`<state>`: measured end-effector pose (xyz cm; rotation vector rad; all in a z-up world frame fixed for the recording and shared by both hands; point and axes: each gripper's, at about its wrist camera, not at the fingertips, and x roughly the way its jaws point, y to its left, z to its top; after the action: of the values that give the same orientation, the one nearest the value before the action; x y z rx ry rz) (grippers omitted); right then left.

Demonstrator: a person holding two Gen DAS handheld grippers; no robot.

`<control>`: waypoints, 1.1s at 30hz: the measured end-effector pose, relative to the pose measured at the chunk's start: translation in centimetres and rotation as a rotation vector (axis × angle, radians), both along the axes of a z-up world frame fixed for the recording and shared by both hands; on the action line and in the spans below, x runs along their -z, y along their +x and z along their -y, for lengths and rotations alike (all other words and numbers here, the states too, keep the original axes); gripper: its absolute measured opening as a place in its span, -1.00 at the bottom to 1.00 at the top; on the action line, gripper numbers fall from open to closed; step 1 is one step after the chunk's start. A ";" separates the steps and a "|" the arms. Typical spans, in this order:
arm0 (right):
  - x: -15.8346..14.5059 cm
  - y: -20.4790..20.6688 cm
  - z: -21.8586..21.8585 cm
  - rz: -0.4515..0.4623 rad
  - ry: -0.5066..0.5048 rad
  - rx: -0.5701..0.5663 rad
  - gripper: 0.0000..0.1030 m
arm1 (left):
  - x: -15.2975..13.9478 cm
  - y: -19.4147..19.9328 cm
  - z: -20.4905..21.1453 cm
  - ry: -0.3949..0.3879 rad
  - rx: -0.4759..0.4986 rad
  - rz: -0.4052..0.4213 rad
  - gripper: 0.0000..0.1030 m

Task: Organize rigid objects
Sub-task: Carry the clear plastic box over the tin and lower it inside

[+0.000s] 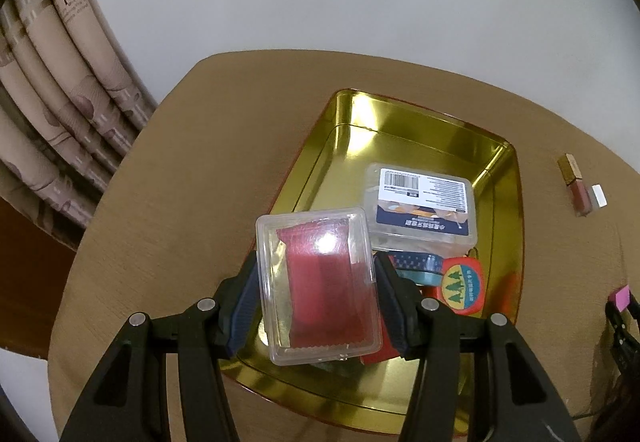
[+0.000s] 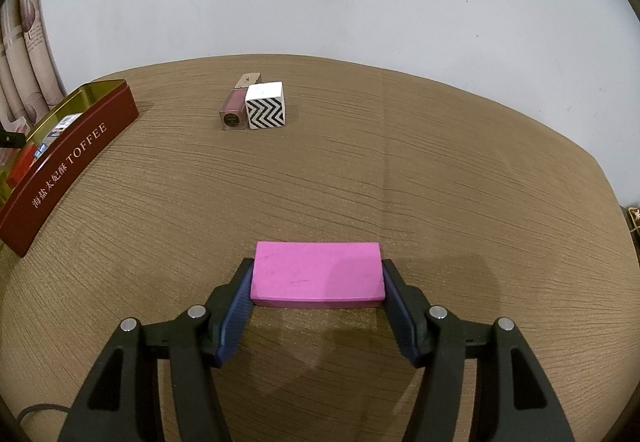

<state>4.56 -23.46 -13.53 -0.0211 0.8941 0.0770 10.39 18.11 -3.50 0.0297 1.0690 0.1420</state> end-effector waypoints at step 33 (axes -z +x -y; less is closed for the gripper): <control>0.0 0.0 0.0 0.000 0.000 0.000 0.22 | 1.5 6.5 -1.6 -0.168 -0.071 -0.039 -0.03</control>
<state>4.52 -23.46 -13.57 -0.0212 0.8937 0.0774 16.88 19.69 -4.99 -0.1579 1.1187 0.1160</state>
